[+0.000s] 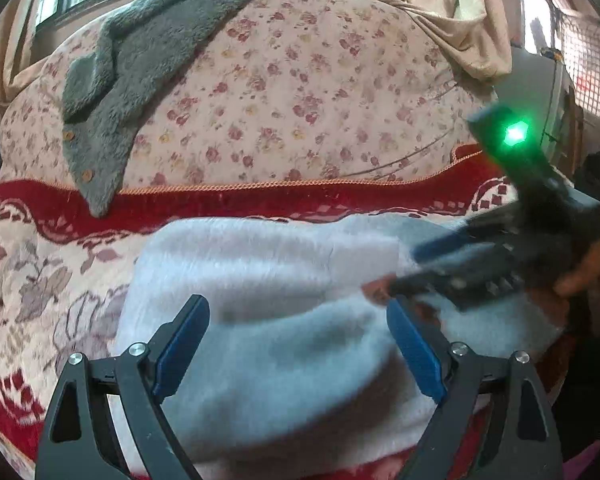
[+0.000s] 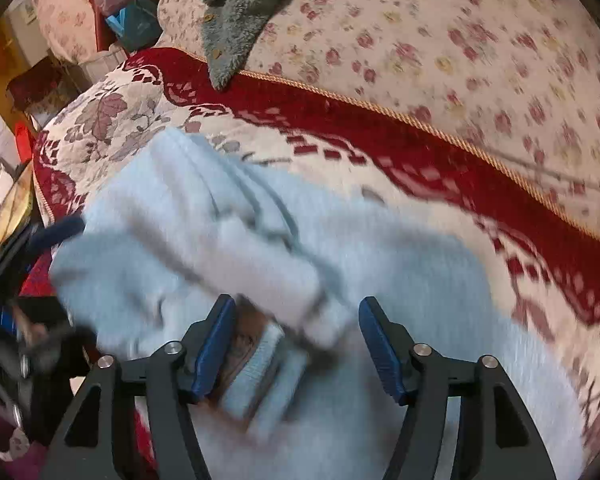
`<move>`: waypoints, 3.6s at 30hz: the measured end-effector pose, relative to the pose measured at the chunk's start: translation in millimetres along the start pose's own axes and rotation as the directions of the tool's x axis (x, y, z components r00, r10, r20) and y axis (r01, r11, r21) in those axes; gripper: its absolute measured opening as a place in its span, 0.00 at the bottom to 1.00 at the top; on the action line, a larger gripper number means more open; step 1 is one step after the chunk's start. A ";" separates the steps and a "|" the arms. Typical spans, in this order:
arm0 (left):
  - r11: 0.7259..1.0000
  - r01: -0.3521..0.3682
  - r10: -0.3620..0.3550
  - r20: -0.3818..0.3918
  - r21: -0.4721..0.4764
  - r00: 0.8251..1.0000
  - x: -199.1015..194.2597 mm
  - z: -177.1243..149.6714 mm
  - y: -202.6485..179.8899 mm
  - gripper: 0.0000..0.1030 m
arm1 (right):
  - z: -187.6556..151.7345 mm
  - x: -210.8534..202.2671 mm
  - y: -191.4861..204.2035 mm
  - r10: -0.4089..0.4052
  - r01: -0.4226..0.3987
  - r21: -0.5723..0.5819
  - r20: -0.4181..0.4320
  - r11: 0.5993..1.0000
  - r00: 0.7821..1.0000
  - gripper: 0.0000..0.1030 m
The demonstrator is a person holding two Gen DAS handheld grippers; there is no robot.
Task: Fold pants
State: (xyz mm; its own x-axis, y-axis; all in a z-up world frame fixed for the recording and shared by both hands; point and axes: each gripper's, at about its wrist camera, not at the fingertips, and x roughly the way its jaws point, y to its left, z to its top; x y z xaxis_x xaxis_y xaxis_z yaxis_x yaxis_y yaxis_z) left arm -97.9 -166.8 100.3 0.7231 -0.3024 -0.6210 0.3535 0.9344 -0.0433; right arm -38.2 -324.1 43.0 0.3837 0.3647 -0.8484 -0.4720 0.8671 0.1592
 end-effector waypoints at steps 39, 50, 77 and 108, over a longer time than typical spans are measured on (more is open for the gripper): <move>0.821 0.544 -0.446 -0.401 0.172 0.800 140.0 87.0 -193.6 0.94 | -261.5 -99.0 -121.8 0.033 -0.337 0.623 0.446 0.706 0.894 0.92; 0.734 0.661 -0.476 -0.576 0.155 0.664 205.8 95.1 -239.2 0.93 | -260.8 -98.4 -121.6 0.033 -0.375 0.587 0.509 0.717 0.860 0.95; 0.681 0.732 -0.551 -0.645 0.020 0.530 231.4 88.1 -254.0 0.22 | -240.7 -109.1 -146.4 0.073 -0.498 0.578 0.603 0.647 0.794 0.35; 0.927 0.240 -0.287 -0.131 -0.289 0.949 35.6 64.4 158.1 0.13 | 11.0 -69.4 137.8 0.140 -0.074 -0.212 0.316 0.974 0.938 0.33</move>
State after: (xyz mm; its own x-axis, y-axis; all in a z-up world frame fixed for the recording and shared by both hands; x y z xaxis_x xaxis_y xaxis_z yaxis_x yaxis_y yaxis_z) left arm 22.0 -41.9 121.7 0.5070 -0.5302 -0.6796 0.3298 0.8478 -0.4153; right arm -121.2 -226.2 129.4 0.5447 0.5709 -0.6143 -0.6566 0.7460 0.1111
